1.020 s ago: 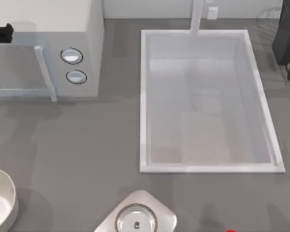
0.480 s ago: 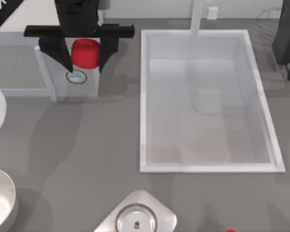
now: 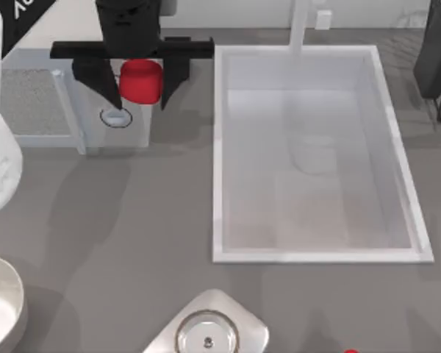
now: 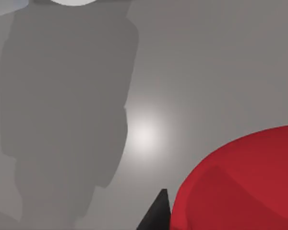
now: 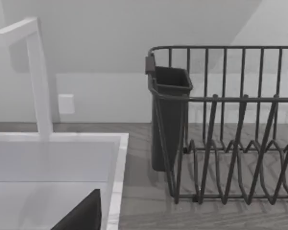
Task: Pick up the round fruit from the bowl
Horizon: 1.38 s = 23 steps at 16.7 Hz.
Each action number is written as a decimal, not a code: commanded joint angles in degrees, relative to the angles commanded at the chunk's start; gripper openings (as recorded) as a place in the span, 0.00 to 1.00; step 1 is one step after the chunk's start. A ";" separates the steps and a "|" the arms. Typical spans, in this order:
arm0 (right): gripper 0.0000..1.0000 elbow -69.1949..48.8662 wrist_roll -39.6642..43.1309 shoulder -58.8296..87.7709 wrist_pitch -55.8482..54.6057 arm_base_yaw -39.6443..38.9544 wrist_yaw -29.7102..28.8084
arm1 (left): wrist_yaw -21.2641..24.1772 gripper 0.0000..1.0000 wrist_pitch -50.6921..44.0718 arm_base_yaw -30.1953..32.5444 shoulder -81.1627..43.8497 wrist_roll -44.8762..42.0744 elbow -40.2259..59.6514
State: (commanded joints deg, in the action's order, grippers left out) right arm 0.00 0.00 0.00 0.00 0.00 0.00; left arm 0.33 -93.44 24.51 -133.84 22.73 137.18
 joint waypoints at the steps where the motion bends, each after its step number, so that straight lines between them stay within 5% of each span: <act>1: 1.00 0.00 0.00 0.00 0.00 0.00 0.00 | 0.03 0.00 1.35 0.12 0.22 -0.01 -1.35; 10: 1.00 0.00 0.00 0.00 0.00 0.00 0.00 | -0.02 0.00 24.45 0.24 2.39 0.00 -26.79; 16: 1.00 0.00 0.00 0.00 0.00 0.00 0.00 | -0.10 0.00 26.33 -0.02 2.47 0.01 -28.71; 23: 1.00 0.00 0.00 0.00 0.00 0.00 0.00 | -0.10 0.53 26.33 -0.02 2.47 0.01 -28.71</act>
State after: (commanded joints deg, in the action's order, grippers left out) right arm 0.00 0.00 0.00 0.00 0.00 0.00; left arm 0.23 -67.11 24.49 -131.37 22.74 108.48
